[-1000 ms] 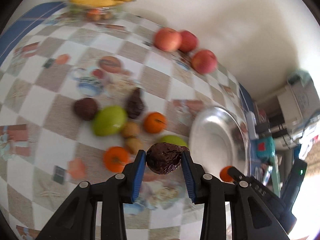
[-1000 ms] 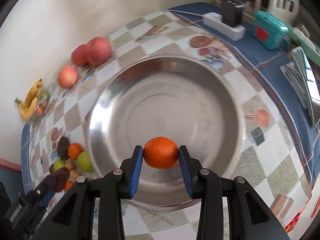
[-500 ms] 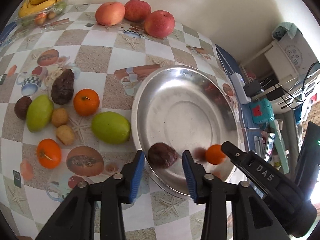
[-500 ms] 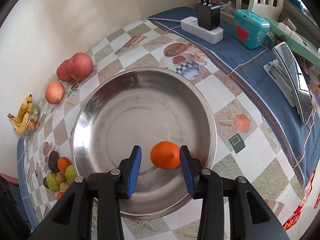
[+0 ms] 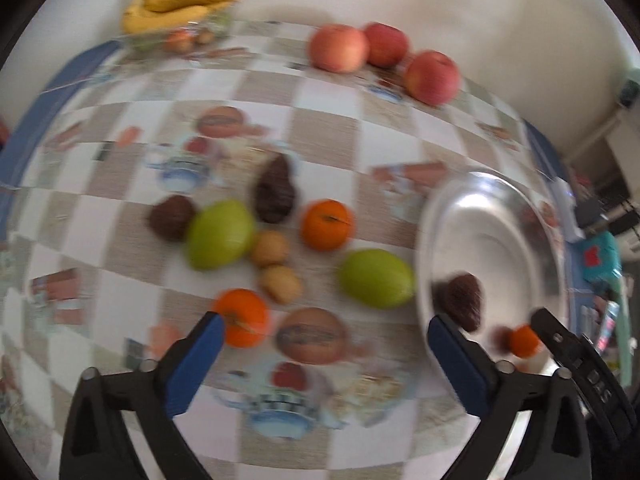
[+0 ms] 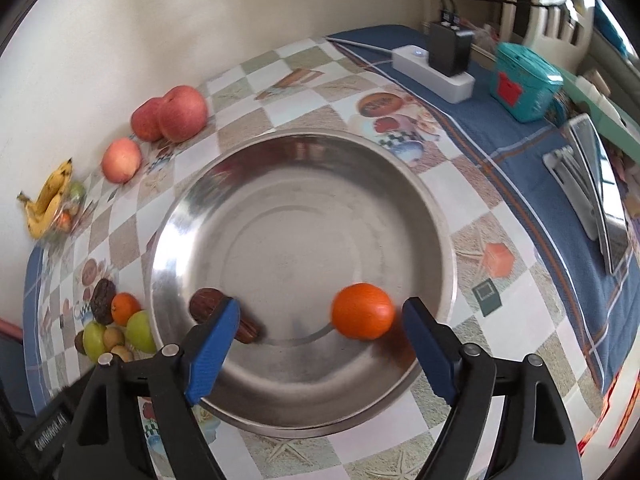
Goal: Organize fruits
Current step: 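Carry the orange and date into the steel bowl and open both grippers, then move the right gripper to a small tan fruit while the left returns to the fruit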
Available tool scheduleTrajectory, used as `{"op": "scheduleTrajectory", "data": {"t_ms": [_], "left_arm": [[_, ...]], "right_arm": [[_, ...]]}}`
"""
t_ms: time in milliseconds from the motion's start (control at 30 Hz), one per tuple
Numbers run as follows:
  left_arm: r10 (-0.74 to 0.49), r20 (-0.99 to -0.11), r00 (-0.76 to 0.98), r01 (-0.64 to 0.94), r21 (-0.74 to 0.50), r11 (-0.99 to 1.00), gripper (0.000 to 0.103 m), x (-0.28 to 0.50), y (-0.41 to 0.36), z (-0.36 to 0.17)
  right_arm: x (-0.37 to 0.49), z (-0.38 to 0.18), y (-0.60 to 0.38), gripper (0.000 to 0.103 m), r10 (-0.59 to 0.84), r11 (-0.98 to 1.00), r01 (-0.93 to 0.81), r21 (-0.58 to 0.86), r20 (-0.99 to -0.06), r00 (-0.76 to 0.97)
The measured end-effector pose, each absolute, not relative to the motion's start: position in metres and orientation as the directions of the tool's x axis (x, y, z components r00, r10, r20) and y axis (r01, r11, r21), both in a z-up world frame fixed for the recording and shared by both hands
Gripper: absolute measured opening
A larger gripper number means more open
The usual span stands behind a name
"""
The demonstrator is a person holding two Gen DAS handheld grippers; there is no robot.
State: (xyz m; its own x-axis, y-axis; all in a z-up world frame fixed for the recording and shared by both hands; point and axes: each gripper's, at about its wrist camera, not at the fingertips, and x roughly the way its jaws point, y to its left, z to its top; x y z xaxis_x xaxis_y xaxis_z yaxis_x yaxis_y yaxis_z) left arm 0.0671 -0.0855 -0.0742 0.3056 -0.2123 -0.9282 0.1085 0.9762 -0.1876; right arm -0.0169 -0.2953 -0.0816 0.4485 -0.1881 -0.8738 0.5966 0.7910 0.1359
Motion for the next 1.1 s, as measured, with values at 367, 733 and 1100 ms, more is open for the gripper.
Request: {"op": "scheduleTrajectory", "data": {"t_ms": [367,733,1100], "left_arm": [[0.136,-0.926,0.353,-0.158,0.084,0.984,0.103,0.081,0.003,-0.079],[0.282,-0.881,0.380,-0.322,0.160,0.933,0.103,0.081,0.068,-0.072],[0.161,-0.881,0.445,-0.280,0.034,0.959,0.103,0.085,0.067,-0.065]], "right_arm": [[-0.002,-0.077,-0.253,0.103,-0.168,0.896,0.435,0.093,-0.834,0.526],[0.017,-0.076,-0.201,0.103,0.001,0.957,0.238,0.167,-0.820,0.572],[0.036,-0.081,-0.147,0.103,0.089,0.977,0.116,0.182,-0.831,0.549]]}}
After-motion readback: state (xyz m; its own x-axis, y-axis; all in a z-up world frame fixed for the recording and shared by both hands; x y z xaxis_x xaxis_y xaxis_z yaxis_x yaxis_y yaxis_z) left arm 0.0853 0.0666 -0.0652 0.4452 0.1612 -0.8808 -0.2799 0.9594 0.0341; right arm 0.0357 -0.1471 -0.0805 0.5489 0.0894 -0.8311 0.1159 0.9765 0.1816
